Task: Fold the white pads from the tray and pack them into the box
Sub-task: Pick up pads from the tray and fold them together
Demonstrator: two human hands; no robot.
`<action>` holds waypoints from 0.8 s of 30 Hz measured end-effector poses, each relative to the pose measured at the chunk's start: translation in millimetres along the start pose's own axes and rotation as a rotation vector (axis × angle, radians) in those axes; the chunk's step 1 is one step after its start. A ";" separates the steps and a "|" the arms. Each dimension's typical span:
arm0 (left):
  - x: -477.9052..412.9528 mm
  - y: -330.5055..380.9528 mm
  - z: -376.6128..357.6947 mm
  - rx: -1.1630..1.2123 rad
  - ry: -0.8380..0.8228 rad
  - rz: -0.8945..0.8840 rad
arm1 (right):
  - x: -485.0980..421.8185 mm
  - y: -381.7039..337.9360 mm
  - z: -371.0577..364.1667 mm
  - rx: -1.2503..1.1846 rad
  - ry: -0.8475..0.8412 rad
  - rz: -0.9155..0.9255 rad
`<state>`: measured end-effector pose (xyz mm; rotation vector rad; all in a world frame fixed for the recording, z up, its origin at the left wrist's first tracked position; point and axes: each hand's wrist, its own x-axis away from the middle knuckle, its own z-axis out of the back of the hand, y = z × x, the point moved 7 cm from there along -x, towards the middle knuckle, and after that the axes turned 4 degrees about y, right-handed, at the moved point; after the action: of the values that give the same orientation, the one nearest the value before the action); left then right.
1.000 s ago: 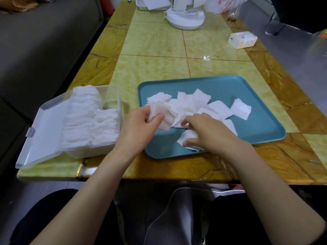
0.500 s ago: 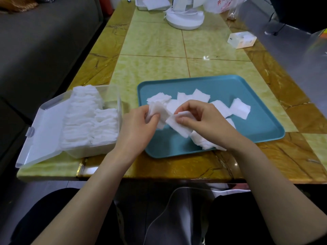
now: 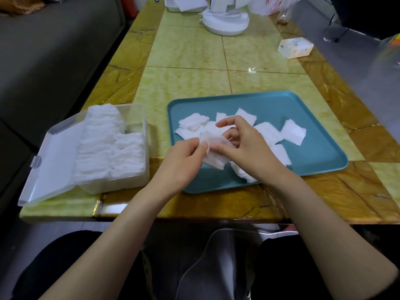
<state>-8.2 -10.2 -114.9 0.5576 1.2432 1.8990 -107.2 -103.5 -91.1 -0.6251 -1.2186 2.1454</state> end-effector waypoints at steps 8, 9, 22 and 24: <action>5.8 9.9 -0.2 0.050 -0.014 0.029 | 1.6 -2.8 -6.0 -0.048 -0.028 0.019; 6.3 10.9 -1.0 0.040 -0.023 0.019 | 1.3 -2.3 -5.6 -0.040 -0.021 0.023; -2.1 4.0 15.9 -0.142 0.122 -0.072 | -6.2 34.5 36.6 0.643 -0.058 -0.009; -0.9 5.0 16.5 -0.152 0.130 -0.078 | -2.0 46.6 33.2 0.779 -0.165 -0.070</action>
<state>2.2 -2.8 -103.3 0.3062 1.1712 1.9693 -139.4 -143.8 -116.0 -0.0636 -0.3827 2.3951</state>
